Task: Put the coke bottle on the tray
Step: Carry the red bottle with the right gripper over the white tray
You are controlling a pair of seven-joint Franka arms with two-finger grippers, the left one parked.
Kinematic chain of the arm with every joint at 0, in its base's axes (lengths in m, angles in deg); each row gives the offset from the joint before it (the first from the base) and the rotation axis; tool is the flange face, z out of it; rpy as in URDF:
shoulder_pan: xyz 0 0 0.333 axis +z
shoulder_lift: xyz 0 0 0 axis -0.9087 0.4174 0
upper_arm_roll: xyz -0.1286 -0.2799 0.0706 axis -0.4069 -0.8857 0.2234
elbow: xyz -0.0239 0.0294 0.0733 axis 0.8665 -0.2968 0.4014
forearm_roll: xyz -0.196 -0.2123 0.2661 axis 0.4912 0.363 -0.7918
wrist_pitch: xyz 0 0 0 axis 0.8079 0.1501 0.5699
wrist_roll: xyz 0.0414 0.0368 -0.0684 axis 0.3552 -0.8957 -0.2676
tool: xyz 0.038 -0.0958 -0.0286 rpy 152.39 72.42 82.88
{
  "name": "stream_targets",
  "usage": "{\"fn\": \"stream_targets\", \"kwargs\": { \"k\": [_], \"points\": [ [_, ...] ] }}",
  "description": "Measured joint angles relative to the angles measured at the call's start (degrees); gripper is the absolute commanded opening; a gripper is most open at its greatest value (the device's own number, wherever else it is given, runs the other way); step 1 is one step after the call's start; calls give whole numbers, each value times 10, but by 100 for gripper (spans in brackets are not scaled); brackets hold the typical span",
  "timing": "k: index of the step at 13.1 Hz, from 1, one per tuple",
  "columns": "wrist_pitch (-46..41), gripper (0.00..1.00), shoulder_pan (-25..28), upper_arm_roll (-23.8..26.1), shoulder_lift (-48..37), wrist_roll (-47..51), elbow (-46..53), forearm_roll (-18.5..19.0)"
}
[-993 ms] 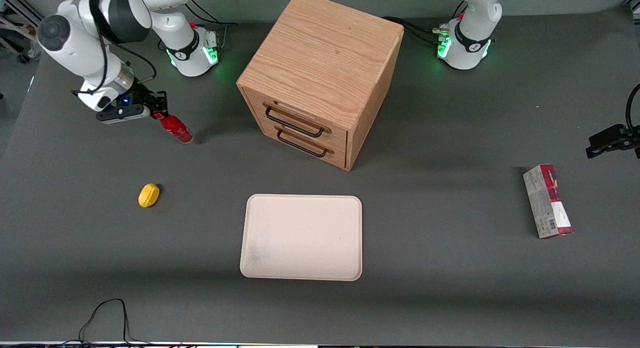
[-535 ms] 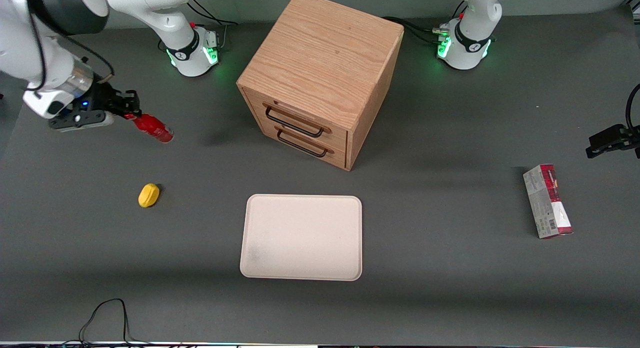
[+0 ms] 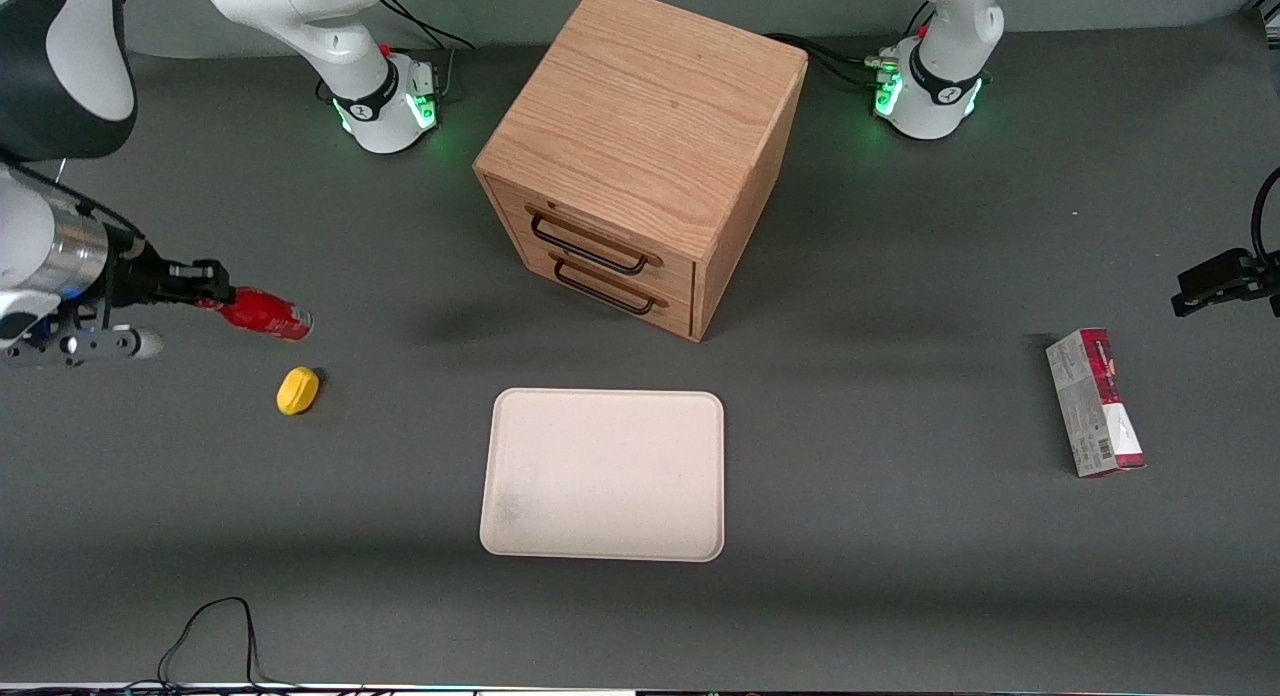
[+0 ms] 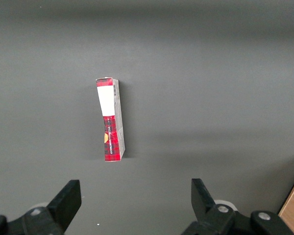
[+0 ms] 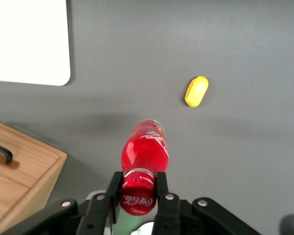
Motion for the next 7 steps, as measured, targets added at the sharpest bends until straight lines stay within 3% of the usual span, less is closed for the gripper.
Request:
{"fn": "stream_targets", "kwargs": {
  "k": [4,7],
  "points": [
    [-17,0,6,62,140,112,169,-2],
    [23,0,16,113,247,209,260,-2]
  ]
}}
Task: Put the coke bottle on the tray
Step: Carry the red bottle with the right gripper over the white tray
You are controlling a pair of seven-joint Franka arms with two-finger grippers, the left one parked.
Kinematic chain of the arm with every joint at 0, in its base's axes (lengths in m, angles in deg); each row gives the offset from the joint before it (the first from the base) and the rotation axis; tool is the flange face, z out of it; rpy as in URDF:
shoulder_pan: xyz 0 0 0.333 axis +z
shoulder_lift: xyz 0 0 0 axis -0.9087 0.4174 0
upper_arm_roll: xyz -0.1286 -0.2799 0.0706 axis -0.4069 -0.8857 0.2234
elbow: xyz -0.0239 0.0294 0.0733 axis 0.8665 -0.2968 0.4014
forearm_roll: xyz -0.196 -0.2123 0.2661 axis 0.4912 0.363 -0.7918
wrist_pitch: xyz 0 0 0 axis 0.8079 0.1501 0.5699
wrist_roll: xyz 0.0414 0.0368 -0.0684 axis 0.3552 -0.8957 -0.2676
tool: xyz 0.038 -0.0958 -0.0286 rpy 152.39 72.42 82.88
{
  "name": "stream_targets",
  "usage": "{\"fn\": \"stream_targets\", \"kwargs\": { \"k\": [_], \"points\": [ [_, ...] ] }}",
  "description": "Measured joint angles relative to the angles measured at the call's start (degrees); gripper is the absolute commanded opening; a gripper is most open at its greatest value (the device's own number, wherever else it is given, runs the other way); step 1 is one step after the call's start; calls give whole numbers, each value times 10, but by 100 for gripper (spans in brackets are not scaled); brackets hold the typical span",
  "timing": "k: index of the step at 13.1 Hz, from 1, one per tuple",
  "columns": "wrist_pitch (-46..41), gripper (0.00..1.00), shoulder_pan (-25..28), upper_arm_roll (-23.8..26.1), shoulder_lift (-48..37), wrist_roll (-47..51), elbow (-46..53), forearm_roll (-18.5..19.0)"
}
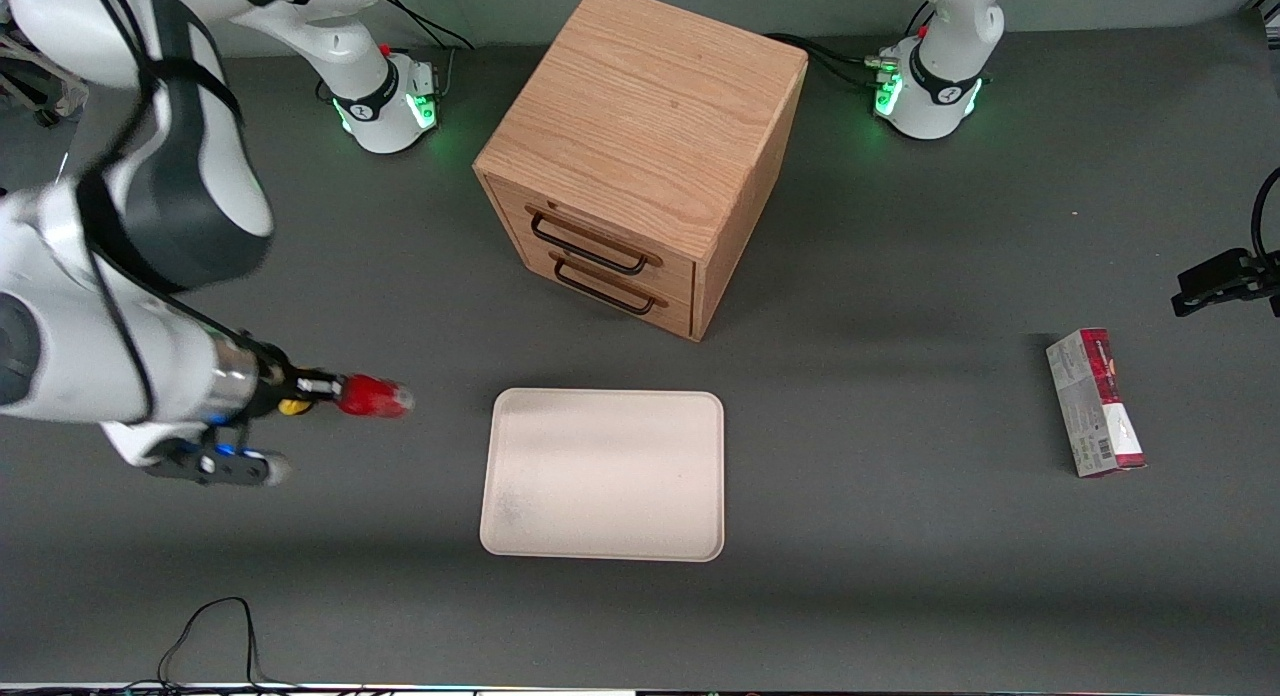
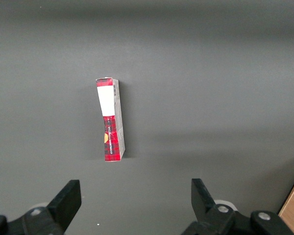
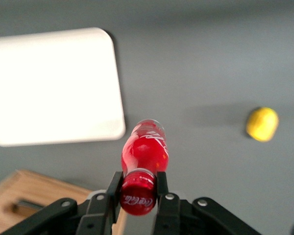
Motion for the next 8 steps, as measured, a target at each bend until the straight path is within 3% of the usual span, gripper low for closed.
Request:
{"fn": "stream_targets", "kwargs": {
  "k": [3,8],
  "points": [
    [76,0,16,3,63,30,25,3],
    [169,0,54,3,123,85,35,41]
  ]
}}
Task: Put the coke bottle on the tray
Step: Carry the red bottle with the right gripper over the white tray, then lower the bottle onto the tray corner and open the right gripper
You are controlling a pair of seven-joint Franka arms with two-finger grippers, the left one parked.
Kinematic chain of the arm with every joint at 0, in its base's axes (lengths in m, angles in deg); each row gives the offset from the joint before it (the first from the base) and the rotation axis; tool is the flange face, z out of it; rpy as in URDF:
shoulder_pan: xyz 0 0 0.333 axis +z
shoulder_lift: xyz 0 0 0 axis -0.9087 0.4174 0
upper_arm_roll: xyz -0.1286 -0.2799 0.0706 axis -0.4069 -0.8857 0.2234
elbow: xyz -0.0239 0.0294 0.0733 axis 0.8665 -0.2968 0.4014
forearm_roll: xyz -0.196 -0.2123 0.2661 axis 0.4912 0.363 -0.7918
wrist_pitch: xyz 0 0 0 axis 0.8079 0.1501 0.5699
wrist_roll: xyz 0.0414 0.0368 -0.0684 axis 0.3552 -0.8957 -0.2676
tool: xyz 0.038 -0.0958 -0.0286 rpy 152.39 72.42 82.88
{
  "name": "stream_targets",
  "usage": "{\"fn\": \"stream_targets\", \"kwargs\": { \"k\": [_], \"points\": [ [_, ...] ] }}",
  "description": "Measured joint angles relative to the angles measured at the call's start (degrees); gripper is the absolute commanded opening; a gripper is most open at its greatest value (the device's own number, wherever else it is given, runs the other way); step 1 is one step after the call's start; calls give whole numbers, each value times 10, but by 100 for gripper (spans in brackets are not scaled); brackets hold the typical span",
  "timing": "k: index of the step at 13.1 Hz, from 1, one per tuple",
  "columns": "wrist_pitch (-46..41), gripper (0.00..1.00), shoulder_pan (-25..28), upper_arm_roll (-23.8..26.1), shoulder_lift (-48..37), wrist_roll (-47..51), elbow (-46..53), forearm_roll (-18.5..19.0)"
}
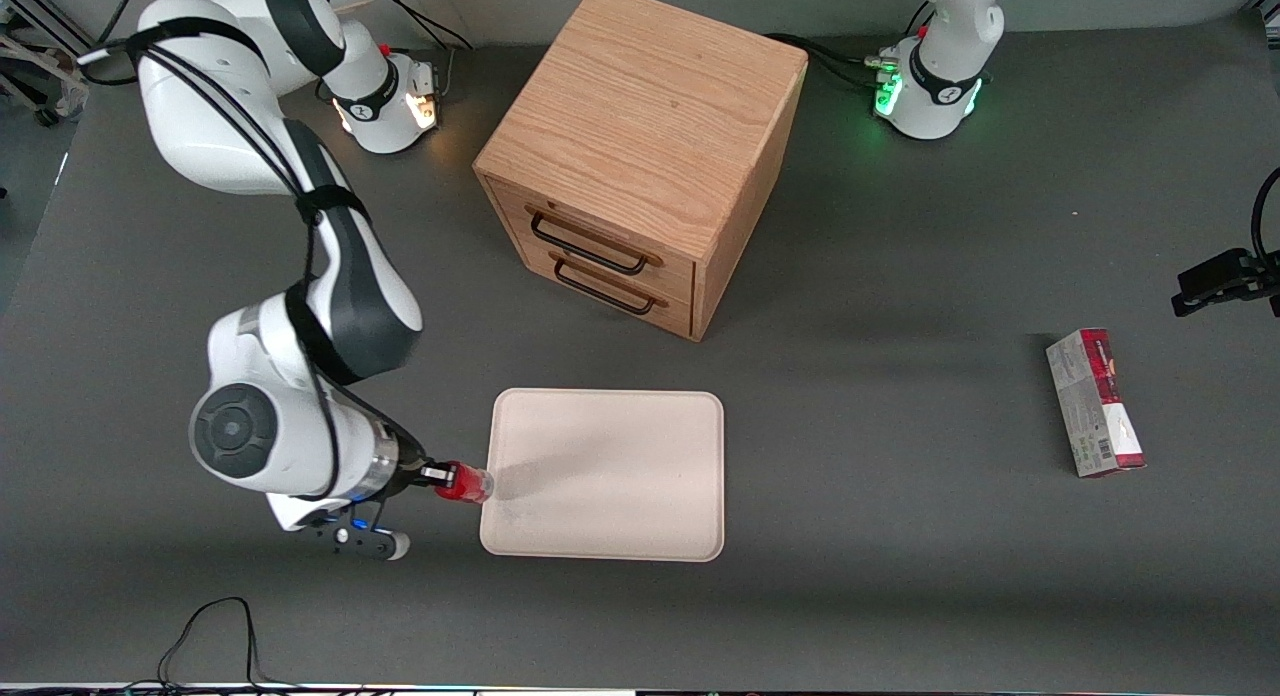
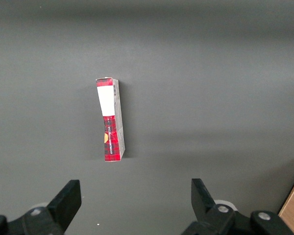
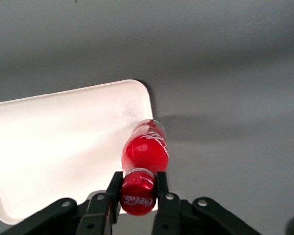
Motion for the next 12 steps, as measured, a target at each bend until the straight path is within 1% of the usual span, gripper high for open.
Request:
{"fn": "stream_targets", "kwargs": {
  "k": [2,8,9,10,11,12],
  "points": [
    [19,0,7,0,12,14,1,7],
    [58,1,21,0,38,48,6,12],
    [63,10,23,0,40,51,6,15],
    [65,51,25,0,41,53,6,19],
    [65,100,25,0,41,54,6,21],
    [65,100,25,0,41,54,7,22]
  ]
}}
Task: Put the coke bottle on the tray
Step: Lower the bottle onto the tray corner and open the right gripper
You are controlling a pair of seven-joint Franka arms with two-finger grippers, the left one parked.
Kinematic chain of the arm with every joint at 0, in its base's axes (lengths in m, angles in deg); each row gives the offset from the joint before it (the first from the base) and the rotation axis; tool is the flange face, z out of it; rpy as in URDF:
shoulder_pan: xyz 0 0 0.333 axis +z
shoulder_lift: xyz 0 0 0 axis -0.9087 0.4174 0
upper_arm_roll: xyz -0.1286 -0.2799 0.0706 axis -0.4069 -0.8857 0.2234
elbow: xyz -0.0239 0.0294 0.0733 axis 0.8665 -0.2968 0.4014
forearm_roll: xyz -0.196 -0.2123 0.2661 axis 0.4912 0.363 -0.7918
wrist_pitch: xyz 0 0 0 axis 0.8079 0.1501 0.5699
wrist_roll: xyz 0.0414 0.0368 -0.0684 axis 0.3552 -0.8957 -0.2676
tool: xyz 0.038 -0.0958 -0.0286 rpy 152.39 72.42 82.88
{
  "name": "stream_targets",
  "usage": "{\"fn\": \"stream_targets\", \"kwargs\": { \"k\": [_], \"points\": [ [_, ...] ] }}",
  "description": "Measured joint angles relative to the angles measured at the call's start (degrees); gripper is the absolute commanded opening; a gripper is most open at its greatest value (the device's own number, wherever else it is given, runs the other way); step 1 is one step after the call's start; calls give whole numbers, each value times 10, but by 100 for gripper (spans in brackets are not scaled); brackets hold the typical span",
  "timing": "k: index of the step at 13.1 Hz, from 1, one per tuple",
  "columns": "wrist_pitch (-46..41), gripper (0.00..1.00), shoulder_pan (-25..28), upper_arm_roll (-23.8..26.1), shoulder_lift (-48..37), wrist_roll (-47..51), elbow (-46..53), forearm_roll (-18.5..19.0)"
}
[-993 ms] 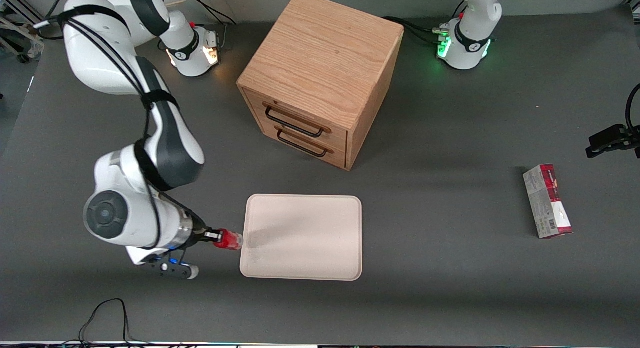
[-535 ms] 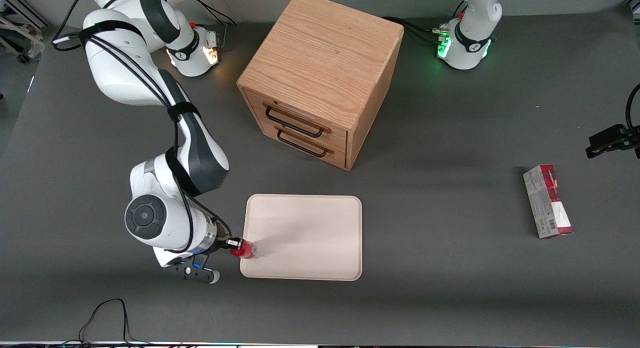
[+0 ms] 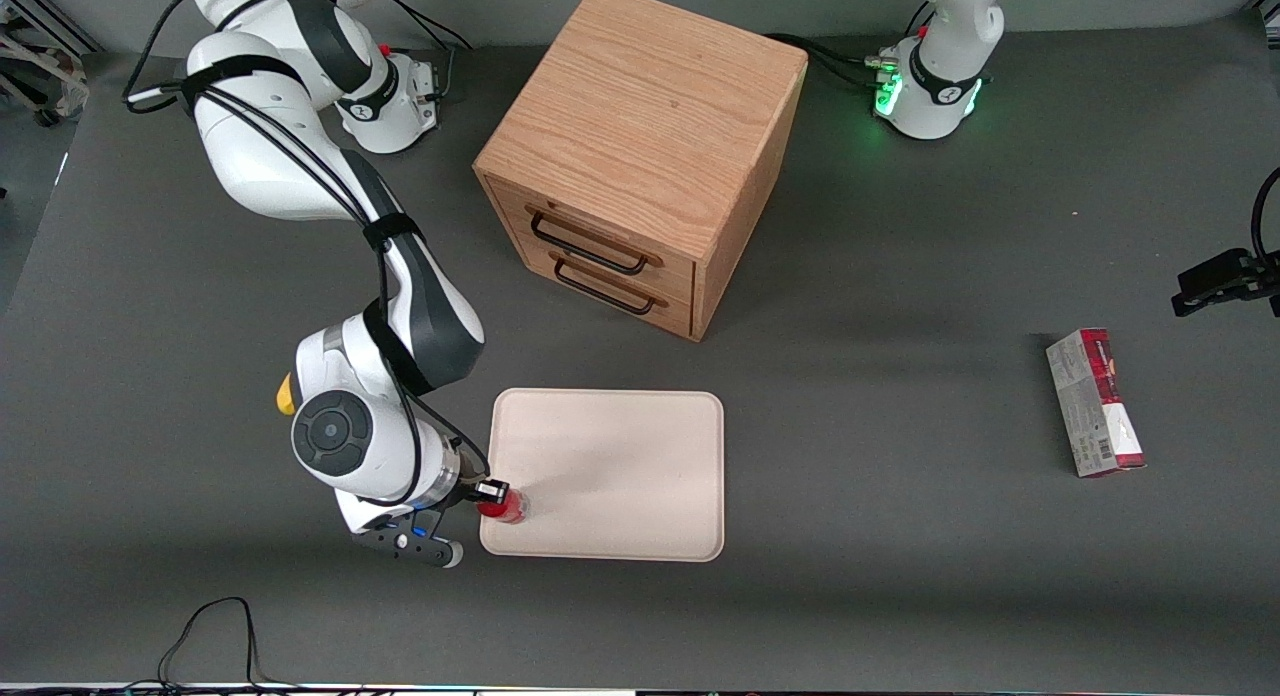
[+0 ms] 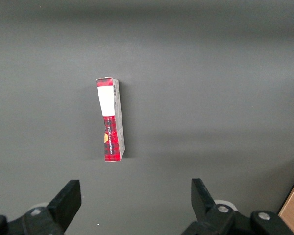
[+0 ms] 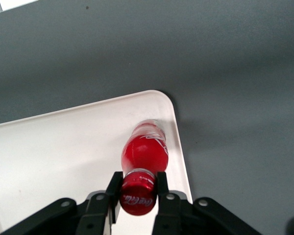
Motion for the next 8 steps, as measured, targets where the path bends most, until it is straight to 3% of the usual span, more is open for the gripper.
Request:
{"fn": "stream_targets", "kwargs": {
  "k": [8],
  "points": [
    [2,100,7,0,0,1,4,18]
  ]
}}
